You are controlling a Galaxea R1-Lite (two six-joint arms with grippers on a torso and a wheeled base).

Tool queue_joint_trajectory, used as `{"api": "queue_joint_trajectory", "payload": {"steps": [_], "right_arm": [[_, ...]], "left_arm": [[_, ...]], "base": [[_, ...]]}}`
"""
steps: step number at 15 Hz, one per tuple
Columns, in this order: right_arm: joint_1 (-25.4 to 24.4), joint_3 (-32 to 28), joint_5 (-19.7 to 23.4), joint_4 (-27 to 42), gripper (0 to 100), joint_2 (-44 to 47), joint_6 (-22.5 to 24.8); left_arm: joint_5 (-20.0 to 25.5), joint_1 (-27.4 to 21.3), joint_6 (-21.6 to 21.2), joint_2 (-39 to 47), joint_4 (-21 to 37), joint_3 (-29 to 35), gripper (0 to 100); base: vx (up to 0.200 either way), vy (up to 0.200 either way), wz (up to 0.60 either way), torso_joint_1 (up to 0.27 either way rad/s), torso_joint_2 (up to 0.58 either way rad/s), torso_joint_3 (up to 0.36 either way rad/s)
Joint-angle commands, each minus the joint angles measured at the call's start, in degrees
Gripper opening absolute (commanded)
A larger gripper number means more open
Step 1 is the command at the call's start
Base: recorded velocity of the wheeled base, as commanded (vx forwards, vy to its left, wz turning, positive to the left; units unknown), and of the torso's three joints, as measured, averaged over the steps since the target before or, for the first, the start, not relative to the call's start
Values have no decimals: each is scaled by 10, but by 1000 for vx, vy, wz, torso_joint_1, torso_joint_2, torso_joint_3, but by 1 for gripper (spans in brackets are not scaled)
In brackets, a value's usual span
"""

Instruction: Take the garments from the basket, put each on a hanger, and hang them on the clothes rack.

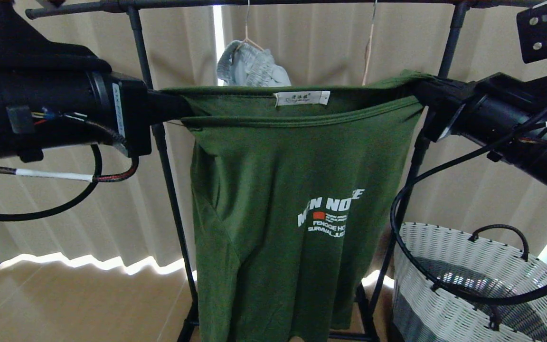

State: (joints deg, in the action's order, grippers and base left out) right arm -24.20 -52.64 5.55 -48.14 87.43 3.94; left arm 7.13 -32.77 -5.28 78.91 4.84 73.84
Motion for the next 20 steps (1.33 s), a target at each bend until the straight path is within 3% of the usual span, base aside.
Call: {"api": "queue_joint_trajectory", "payload": {"steps": [1,4,9,11,13,16,20], "right_arm": [[17,-2,0,5,0,-3,4],[44,-22,0,89,0,-42,4],[50,-7,6,213,0,-147,-2],[40,16,37,256,0,-185,-9],[-3,36,75,278,0,-219,-29],[-31,53,75,281,0,-227,-43],[-32,58,72,280,0,-222,-42]], "left_arm": [[-2,2,-7,14,-8,15,0],[-64,4,-8,69,-17,75,0],[-173,2,-5,171,-158,93,0],[-177,-1,4,182,-164,92,0],[-177,-14,30,194,-165,96,0],[-176,-17,32,195,-165,95,0],[-177,-15,31,188,-155,90,0]], "base": [[0,0,0,0,0,0],[0,0,0,0,0,0],[0,0,0,0,0,0],[0,0,0,0,0,0],[0,0,0,0,0,0],[0,0,0,0,0,0],[0,0,0,0,0,0]]}}
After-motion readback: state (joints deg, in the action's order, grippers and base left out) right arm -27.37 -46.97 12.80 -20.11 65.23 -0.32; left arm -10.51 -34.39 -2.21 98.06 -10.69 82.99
